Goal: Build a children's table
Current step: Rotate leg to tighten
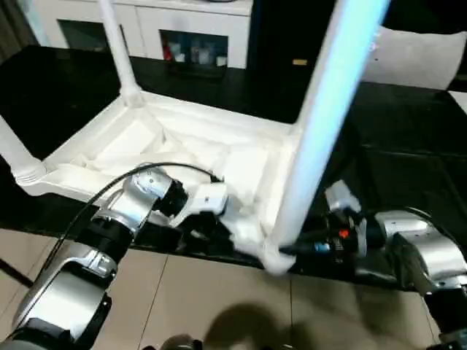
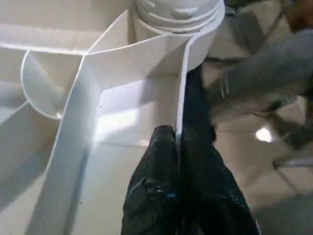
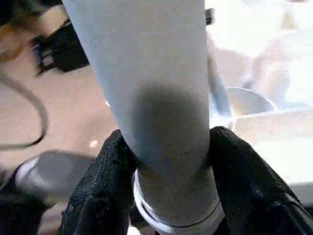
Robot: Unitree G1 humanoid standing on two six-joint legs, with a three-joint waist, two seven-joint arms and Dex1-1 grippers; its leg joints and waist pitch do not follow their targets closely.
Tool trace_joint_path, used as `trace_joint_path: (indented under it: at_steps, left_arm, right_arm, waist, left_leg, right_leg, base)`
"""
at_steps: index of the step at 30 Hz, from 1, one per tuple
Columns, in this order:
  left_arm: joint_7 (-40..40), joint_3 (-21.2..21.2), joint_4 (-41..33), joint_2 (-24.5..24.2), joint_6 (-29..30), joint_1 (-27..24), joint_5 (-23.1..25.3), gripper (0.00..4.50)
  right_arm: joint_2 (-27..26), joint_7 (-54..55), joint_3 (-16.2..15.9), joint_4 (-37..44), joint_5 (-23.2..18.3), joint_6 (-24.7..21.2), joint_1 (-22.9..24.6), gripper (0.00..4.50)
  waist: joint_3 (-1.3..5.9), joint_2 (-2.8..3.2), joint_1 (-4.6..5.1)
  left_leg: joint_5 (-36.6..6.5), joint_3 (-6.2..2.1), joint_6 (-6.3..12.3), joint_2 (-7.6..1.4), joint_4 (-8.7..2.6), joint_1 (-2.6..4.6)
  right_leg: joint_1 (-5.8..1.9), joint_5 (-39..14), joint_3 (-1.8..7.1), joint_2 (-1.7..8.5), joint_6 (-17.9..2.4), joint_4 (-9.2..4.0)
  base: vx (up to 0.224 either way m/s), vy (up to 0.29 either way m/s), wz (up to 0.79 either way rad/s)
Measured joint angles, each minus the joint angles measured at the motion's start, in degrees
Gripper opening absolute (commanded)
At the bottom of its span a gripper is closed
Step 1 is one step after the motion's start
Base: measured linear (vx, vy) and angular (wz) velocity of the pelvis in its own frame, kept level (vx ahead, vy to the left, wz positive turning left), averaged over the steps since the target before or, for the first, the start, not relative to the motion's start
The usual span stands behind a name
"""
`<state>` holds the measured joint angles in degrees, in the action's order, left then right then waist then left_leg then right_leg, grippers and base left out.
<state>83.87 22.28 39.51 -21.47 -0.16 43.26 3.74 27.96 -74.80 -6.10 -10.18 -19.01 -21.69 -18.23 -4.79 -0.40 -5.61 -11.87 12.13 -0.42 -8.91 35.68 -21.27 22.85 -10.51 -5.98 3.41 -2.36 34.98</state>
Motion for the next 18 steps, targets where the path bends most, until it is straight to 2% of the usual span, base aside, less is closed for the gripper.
trace_joint_path:
  at_steps: [5,8,12,15,18]
  left_arm:
    - [-9.53,-2.87,-0.49,2.33,8.39,-0.16,1.07,0.00]
    - [-17.12,-4.86,-0.60,5.82,13.87,-0.16,1.25,0.00]
    - [-23.83,-6.97,-0.60,9.43,17.98,-0.06,1.17,0.00]
    - [-31.20,-8.86,-0.57,12.54,20.79,0.11,1.33,0.00]
    - [-37.58,-9.74,-0.58,15.71,22.28,0.23,2.19,0.00]
  right_arm:
    - [-6.92,15.81,4.52,0.09,2.76,-1.37,0.32,1.98]
    - [-11.41,26.96,6.90,-0.77,5.40,-1.82,-0.78,1.96]
    - [-15.41,37.20,8.17,-1.59,7.89,-2.32,-2.61,1.96]
    - [-21.51,47.99,10.20,-4.13,10.66,-2.38,-5.54,1.96]
    - [-25.03,56.89,10.93,-7.15,12.66,-0.34,-7.86,1.96]
  waist:
    - [0.00,0.00,3.26]
    - [0.01,0.02,4.36]
    - [0.03,0.06,4.45]
    - [0.03,0.14,4.59]
    - [0.07,0.28,4.36]
  left_leg:
    - [0.03,0.00,-0.08,-0.01,-0.04,0.07]
    - [0.03,0.00,-0.07,-0.02,-0.10,0.05]
    - [0.07,0.00,0.03,-0.01,-0.22,0.03]
    - [0.11,0.00,0.08,-0.01,-0.24,-0.01]
    - [0.07,0.00,0.09,0.00,-0.24,-0.04]
  right_leg:
    - [0.04,0.03,0.01,-0.03,-0.01,0.03]
    - [0.07,0.04,0.01,-0.05,-0.03,0.00]
    - [0.11,0.12,0.00,-0.06,-0.30,-0.04]
    - [0.17,0.14,0.01,-0.07,-0.35,-0.05]
    - [0.14,0.13,0.02,-0.07,-0.34,-0.13]
  base:
    - [0.000,0.000,0.00]
    - [0.000,0.000,0.00]
    - [0.000,0.000,0.00]
    - [0.000,0.000,0.00]
    - [0.000,0.000,0.00]
